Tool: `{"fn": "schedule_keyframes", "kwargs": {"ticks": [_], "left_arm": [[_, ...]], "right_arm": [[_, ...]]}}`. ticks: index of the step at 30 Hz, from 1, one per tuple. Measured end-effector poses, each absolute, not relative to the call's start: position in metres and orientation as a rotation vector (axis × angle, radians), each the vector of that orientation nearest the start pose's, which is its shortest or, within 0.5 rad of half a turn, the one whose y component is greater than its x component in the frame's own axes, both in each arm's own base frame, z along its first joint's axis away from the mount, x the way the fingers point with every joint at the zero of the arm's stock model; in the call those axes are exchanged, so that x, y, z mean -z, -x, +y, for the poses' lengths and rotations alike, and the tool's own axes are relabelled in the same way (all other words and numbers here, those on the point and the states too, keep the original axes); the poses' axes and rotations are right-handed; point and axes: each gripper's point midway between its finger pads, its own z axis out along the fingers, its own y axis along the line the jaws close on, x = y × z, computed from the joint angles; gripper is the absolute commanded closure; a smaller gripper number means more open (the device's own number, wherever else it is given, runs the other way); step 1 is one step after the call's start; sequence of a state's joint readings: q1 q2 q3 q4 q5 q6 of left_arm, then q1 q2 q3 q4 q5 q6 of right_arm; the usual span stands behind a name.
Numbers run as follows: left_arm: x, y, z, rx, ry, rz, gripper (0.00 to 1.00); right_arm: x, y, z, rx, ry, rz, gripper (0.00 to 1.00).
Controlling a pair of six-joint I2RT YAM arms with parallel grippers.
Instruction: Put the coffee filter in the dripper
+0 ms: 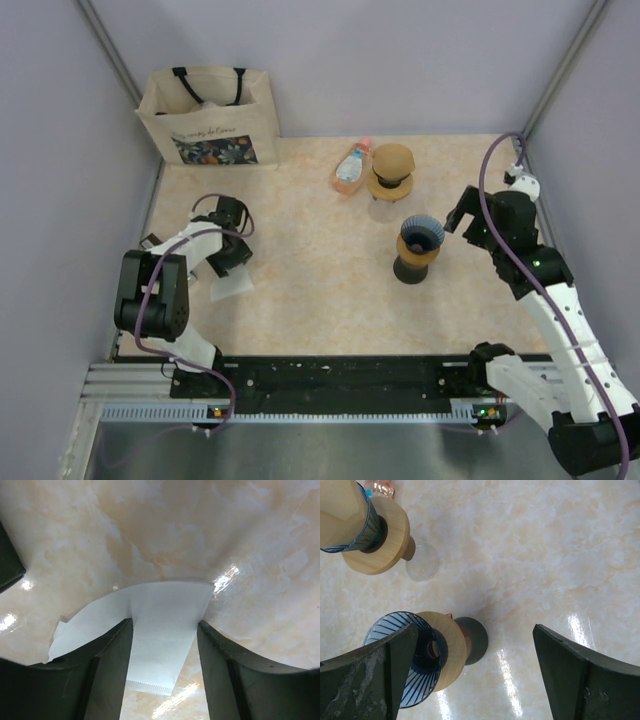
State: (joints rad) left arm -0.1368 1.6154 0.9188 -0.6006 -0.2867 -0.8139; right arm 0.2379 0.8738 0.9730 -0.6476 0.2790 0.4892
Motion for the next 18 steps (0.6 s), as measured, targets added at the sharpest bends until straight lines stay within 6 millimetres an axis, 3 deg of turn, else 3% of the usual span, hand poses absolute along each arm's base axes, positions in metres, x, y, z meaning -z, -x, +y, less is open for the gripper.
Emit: {"fn": "schedule_keyframes", "kwargs": {"ticks": [6, 9, 12, 18], "left_arm": [[-0.0166, -0.3021, -0.0267, -0.164, 0.955, 2.598, 0.72], [-0.0163, -0.2997, -0.0284, -0.17, 0.941, 2.61, 0.77], [-0.0162, -0.2978, -0.0283, -0.178, 0.936, 2.617, 0.98], [-0.0172, -0.2958, -0.0276, -0.191, 0.925, 2.625, 1.0]], "right_arm": [[-0.2406, -0.2822, 0.0346, -0.153, -0.439, 2.043, 0.02], [-0.2413, -0.2827, 0.0344, -0.157, -0.44, 2.04, 0.02], [-0.2425, -0.2824, 0.035, -0.165, -0.438, 2.036, 0.02], [-0.2448, -0.2818, 0.0367, -0.18, -0.429, 2.031, 0.02]]}}
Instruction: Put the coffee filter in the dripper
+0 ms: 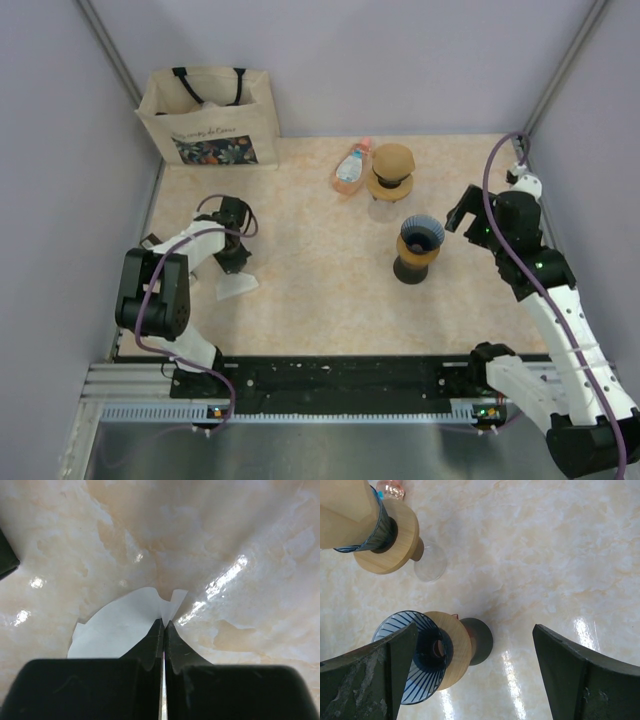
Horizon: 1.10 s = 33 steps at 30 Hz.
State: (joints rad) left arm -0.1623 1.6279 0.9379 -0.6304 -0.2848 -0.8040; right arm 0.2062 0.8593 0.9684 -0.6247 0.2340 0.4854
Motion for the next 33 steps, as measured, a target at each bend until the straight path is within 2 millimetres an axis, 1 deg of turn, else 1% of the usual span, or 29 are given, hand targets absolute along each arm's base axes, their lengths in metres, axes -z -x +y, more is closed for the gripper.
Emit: {"fn": "schedule_keyframes", "kwargs": {"ticks": [3, 5, 7, 8, 9, 11, 12, 13, 14, 15, 16, 17, 18, 19, 20, 21, 23, 25, 27, 30, 33], "left_arm": [[-0.019, -0.29, -0.032, -0.179, 0.895, 2.657, 1.0], [-0.025, -0.284, -0.038, -0.165, 0.834, 2.688, 1.0], [-0.041, -0.284, -0.046, -0.125, 0.742, 2.677, 1.0], [-0.052, -0.286, -0.051, -0.09, 0.677, 2.659, 1.0], [-0.07, -0.29, -0.061, -0.029, 0.584, 2.629, 1.0], [-0.112, -0.299, -0.083, 0.127, 0.395, 2.525, 1.0], [-0.141, -0.304, -0.101, 0.25, 0.265, 2.437, 1.0], [-0.163, -0.304, -0.113, 0.334, 0.177, 2.368, 1.0], [-0.198, -0.301, -0.134, 0.486, 0.028, 2.249, 1.0], [-0.224, -0.296, -0.149, 0.596, -0.082, 2.142, 1.0], [-0.245, -0.29, -0.162, 0.683, -0.177, 2.041, 1.0], [-0.269, -0.28, -0.178, 0.789, -0.308, 1.903, 1.0], [-0.284, -0.266, -0.193, 0.875, -0.434, 1.788, 1.0], [-0.296, -0.249, -0.205, 0.948, -0.565, 1.688, 1.0], [-0.302, -0.232, -0.217, 1.01, -0.696, 1.609, 1.0], [-0.304, -0.217, -0.226, 1.057, -0.835, 1.541, 1.0], [-0.301, -0.195, -0.241, 1.108, -1.044, 1.458, 1.0], [-0.299, -0.186, -0.254, 1.12, -1.203, 1.411, 1.0], [-0.295, -0.182, -0.267, 1.117, -1.333, 1.375, 1.0], [-0.287, -0.172, -0.283, 1.105, -1.526, 1.29, 1.0], [-0.274, -0.159, -0.292, 1.107, -1.666, 1.236, 1.0]], "right_arm": [[-0.246, -0.282, 0.04, -0.195, -0.401, 2.033, 0.02], [-0.246, -0.282, 0.042, -0.203, -0.385, 2.034, 0.02], [-0.247, -0.282, 0.044, -0.213, -0.37, 2.038, 0.02], [-0.247, -0.282, 0.045, -0.22, -0.363, 2.039, 0.02], [-0.248, -0.281, 0.047, -0.231, -0.353, 2.039, 0.02], [-0.249, -0.28, 0.051, -0.258, -0.333, 2.034, 0.02], [-0.25, -0.279, 0.055, -0.284, -0.318, 2.033, 0.02], [-0.251, -0.278, 0.06, -0.312, -0.301, 2.031, 0.02], [-0.253, -0.276, 0.067, -0.356, -0.271, 2.03, 0.02], [-0.255, -0.276, 0.073, -0.389, -0.249, 2.026, 0.03], [-0.256, -0.274, 0.08, -0.432, -0.22, 2.024, 0.03], [-0.258, -0.271, 0.09, -0.495, -0.179, 2.027, 0.03], [-0.26, -0.27, 0.097, -0.539, -0.148, 2.028, 0.04], [-0.263, -0.266, 0.108, -0.605, -0.102, 2.026, 0.04], [-0.267, -0.263, 0.119, -0.674, -0.051, 2.023, 0.05], [-0.271, -0.258, 0.131, -0.748, 0.003, 2.018, 0.06], [-0.277, -0.248, 0.153, -0.9, 0.107, 2.007, 0.06], [-0.28, -0.239, 0.174, -1.031, 0.192, 1.995, 0.07], [-0.277, -0.23, 0.192, -1.12, 0.261, 2.004, 0.07], [-0.265, -0.212, 0.222, -1.213, 0.375, 2.063, 0.07], [-0.25, -0.203, 0.237, -1.241, 0.425, 2.126, 0.08]]}}
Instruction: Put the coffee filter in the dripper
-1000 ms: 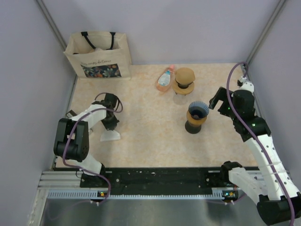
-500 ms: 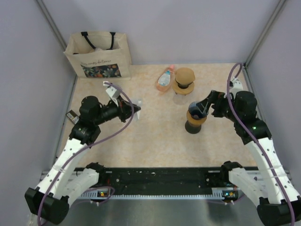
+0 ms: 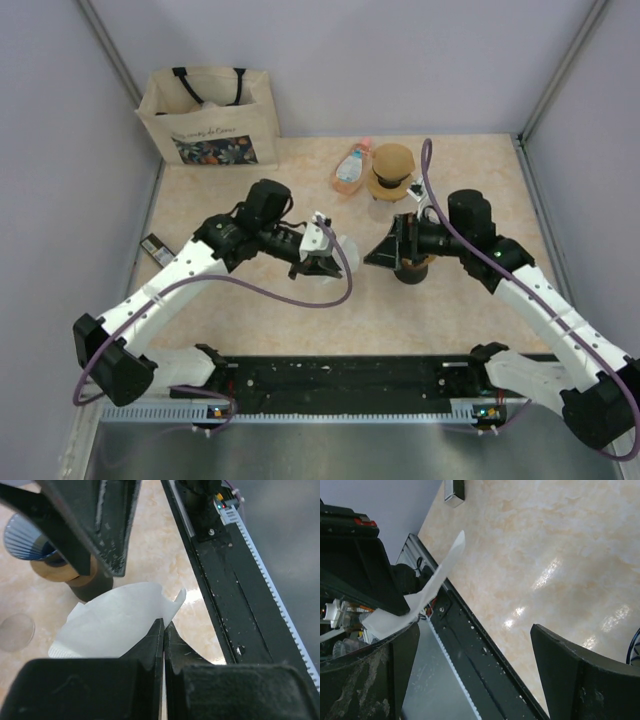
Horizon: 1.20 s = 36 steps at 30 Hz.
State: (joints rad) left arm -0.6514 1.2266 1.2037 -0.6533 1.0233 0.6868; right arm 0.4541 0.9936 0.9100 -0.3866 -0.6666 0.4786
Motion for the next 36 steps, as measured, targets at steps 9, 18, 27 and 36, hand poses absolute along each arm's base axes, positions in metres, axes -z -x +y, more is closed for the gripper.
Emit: {"fn": "schedule_keyframes", "kwargs": {"ticks": [9, 18, 27, 36], "left_arm": [[-0.239, -0.144, -0.315, 1.029, -1.922, 1.224, 1.0], [-0.227, -0.146, -0.317, 0.896, -1.989, 1.256, 1.0], [-0.232, -0.157, -0.326, 0.802, -1.953, 1.273, 0.98], [-0.235, -0.175, -0.334, 0.738, -1.785, 1.386, 0.01]], "right_arm": [[-0.24, -0.215, 0.235, -1.177, 0.314, 2.179, 0.21], [-0.224, -0.213, 0.245, -1.279, 0.191, 2.261, 0.34], [-0.212, -0.203, 0.264, -1.351, 0.219, 2.325, 0.87], [-0.213, -0.203, 0.265, -1.316, 0.29, 2.289, 1.0]]}}
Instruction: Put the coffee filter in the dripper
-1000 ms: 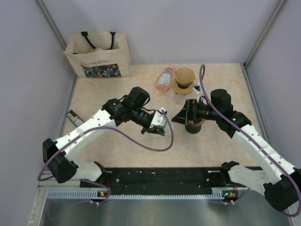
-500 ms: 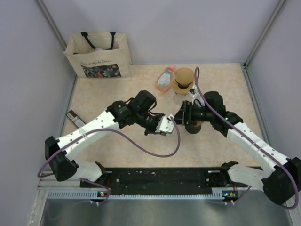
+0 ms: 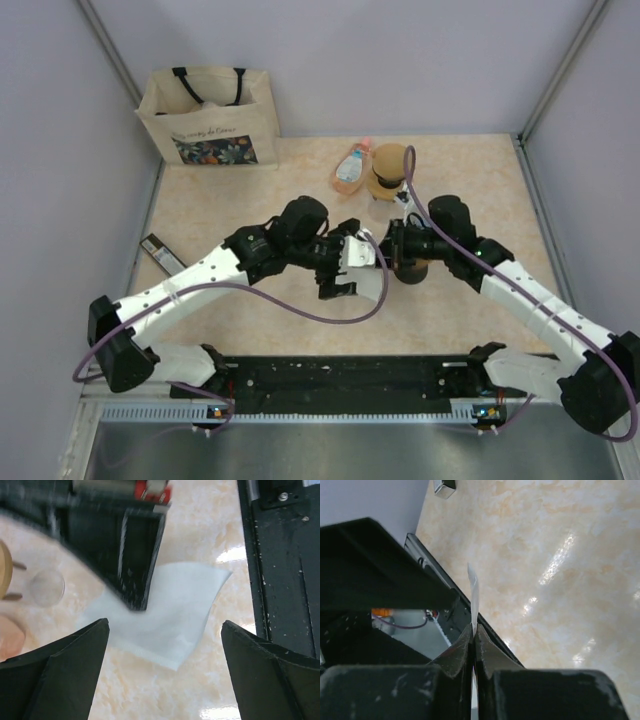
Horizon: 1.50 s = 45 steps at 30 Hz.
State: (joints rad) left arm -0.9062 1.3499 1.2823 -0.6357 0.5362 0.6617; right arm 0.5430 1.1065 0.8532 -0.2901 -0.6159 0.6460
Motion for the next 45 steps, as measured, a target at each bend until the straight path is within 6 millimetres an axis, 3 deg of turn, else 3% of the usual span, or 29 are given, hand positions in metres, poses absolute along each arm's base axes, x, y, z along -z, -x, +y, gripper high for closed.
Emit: {"fn": "schedule_keyframes", "kwargs": {"ticks": [6, 12, 16, 21, 23, 26, 28, 30, 32, 33, 35, 38, 41, 45], "left_arm": [[-0.226, -0.19, -0.308, 0.726, -1.386, 1.58, 0.01], [-0.269, -0.217, -0.29, 0.958, -0.931, 1.63, 0.01], [-0.286, -0.197, -0.308, 1.194, -0.928, 1.566, 0.01], [-0.276, -0.18, -0.319, 1.354, -0.973, 1.594, 0.06], [-0.275, -0.174, -0.322, 1.41, -0.987, 1.595, 0.23], [-0.278, -0.168, -0.326, 1.48, -1.002, 1.581, 0.66], [-0.277, -0.165, -0.33, 1.522, -1.017, 1.58, 0.79], [-0.272, -0.164, -0.332, 1.548, -1.029, 1.594, 1.0], [-0.266, -0.165, -0.335, 1.56, -1.036, 1.614, 1.0], [-0.265, -0.166, -0.335, 1.56, -1.037, 1.619, 1.0], [-0.265, -0.166, -0.335, 1.556, -1.041, 1.616, 1.0], [-0.267, -0.165, -0.334, 1.543, -1.055, 1.596, 1.0], [-0.269, -0.163, -0.331, 1.52, -1.07, 1.58, 1.0], [-0.272, -0.161, -0.327, 1.488, -1.09, 1.559, 1.0]], "right_arm": [[-0.232, -0.194, 0.245, -1.182, 0.467, 2.137, 1.0], [-0.257, -0.185, 0.235, -1.125, 0.581, 1.975, 1.0], [-0.264, -0.185, 0.238, -1.137, 0.618, 1.925, 1.0], [-0.28, -0.186, 0.244, -1.166, 0.651, 1.833, 1.0], [-0.287, -0.185, 0.245, -1.174, 0.66, 1.796, 1.0], [-0.296, -0.184, 0.247, -1.187, 0.676, 1.752, 1.0], [-0.299, -0.184, 0.248, -1.197, 0.679, 1.736, 1.0], [-0.302, -0.184, 0.249, -1.201, 0.679, 1.724, 1.0], [-0.303, -0.184, 0.249, -1.205, 0.674, 1.723, 0.99], [-0.303, -0.184, 0.249, -1.205, 0.671, 1.726, 0.89], [-0.302, -0.185, 0.248, -1.2, 0.658, 1.735, 0.59], [-0.3, -0.19, 0.242, -1.155, 0.614, 1.756, 0.28], [-0.297, -0.194, 0.229, -1.064, 0.553, 1.78, 0.15], [-0.3, -0.2, 0.202, -0.911, 0.446, 1.787, 0.12]]}}
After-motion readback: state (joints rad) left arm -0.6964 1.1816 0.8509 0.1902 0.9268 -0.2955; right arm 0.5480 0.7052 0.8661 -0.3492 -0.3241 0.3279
